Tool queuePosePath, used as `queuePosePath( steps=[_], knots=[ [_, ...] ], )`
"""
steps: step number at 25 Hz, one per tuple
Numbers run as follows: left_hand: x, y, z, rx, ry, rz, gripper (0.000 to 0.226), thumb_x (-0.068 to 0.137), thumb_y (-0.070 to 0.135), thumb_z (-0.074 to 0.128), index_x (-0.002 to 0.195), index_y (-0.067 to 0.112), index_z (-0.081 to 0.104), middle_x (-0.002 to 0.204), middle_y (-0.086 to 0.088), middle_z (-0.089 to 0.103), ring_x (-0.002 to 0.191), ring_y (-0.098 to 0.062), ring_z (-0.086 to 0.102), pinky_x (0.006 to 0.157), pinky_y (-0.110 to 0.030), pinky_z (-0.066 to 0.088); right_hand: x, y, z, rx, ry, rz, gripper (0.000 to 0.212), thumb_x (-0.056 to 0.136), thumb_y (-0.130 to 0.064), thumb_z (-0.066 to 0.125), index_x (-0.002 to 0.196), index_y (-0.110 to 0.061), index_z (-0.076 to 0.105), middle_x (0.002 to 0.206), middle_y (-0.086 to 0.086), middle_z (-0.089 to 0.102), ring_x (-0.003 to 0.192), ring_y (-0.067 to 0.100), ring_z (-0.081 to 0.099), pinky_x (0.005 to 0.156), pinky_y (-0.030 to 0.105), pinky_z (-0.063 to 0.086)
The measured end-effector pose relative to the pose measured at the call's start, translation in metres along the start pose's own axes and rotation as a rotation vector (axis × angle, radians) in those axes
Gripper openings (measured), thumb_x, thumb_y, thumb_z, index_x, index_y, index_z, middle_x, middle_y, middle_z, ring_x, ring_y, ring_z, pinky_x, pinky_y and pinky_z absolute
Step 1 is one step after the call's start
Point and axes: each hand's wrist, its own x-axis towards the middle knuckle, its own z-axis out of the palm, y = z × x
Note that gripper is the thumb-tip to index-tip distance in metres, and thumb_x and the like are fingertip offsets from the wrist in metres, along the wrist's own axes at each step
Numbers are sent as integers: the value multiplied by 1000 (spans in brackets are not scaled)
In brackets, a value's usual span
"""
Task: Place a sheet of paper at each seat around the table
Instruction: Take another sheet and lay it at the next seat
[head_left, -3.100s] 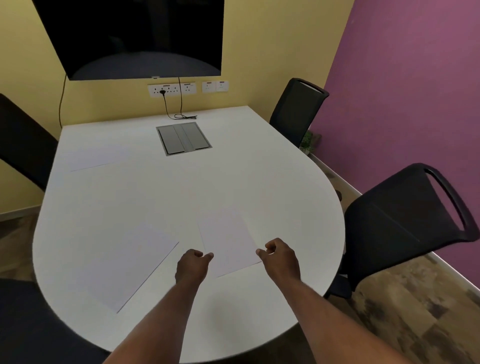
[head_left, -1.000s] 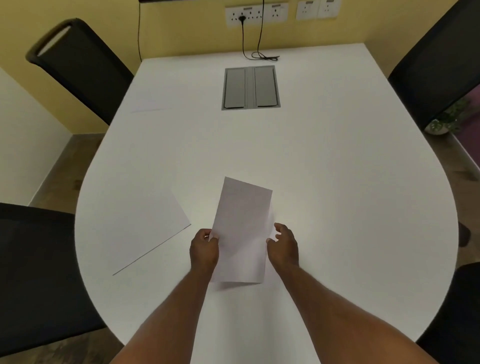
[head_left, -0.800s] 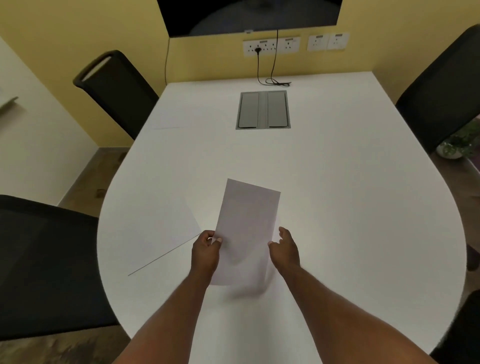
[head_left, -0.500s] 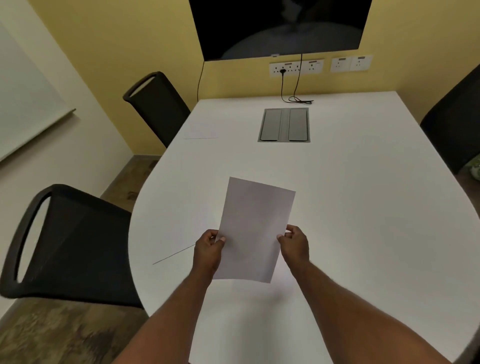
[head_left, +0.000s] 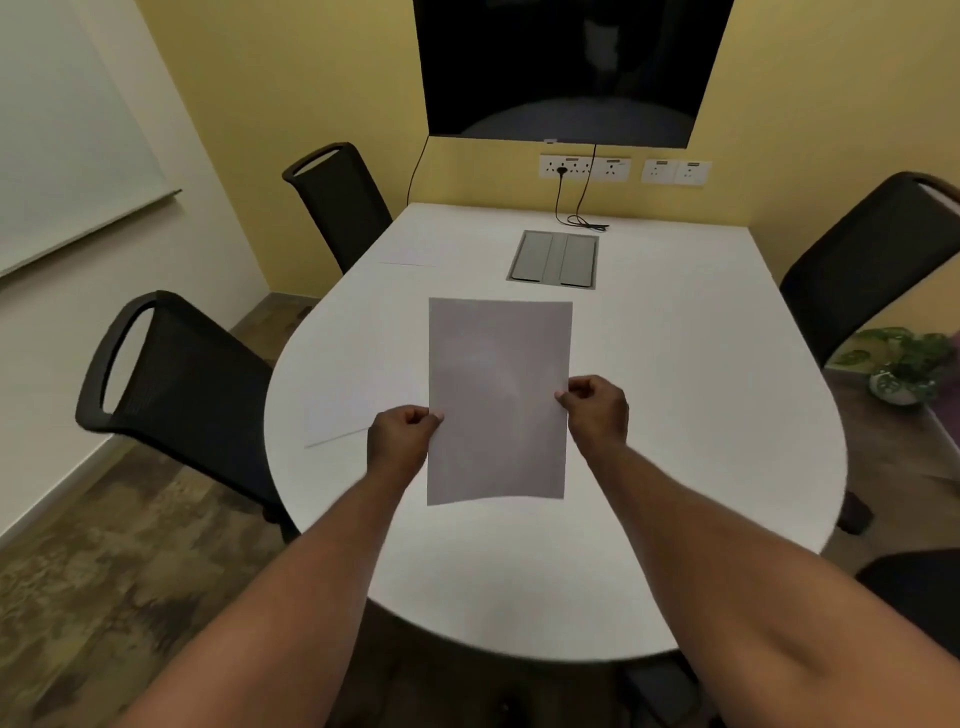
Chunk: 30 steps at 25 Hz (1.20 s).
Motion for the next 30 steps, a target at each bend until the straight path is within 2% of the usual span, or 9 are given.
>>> queuePosePath(
  steps=[5, 10, 15, 20, 25, 30],
  knots=[
    [-71, 24, 4, -45, -50, 37, 15, 83, 26, 76, 80, 11, 77, 79, -3, 75, 70, -18, 66, 75, -30, 52, -42, -26, -75, 25, 32, -72, 13, 79, -14, 80, 81, -24, 71, 77, -11, 71, 75, 10, 68, 68, 20, 50],
    [-119, 50, 25, -105, -80, 48, 15, 82, 28, 77, 77, 14, 75, 81, -2, 76, 69, -18, 67, 76, -31, 53, -58, -36, -142, 37, 59, -99, 17, 76, -16, 84, 88, -20, 73, 76, -11, 69, 72, 5, 65, 63, 14, 45],
    [-145, 65, 56, -103, -70, 42, 15, 82, 29, 77, 72, 20, 72, 84, 2, 76, 73, -20, 70, 76, -30, 54, -49, -33, -199, 15, 47, -120, 21, 73, -16, 86, 90, -19, 73, 79, -5, 71, 79, 14, 68, 74, 23, 51],
    [-184, 79, 128, -63, -82, 31, 17, 81, 31, 78, 69, 22, 72, 81, 3, 76, 69, -18, 69, 74, -28, 53, -13, -2, -276, -13, -10, -126, 21, 74, -15, 86, 90, -18, 73, 83, -2, 71, 82, 16, 69, 78, 26, 54],
    [-225, 94, 203, -73, 7, -26, 17, 80, 31, 79, 72, 17, 73, 83, -2, 77, 68, -18, 69, 69, -26, 53, 25, 28, -334, -34, -136, -147, 22, 74, -16, 86, 89, -19, 71, 83, -4, 70, 79, 11, 67, 69, 20, 49],
    [-262, 107, 252, -89, 122, -100, 17, 80, 28, 80, 69, 17, 73, 83, -5, 77, 74, -26, 73, 80, -36, 57, 65, 46, -371, -69, -242, -166, 25, 74, -16, 87, 94, -16, 72, 83, -4, 69, 78, 9, 66, 66, 18, 46]
  ],
)
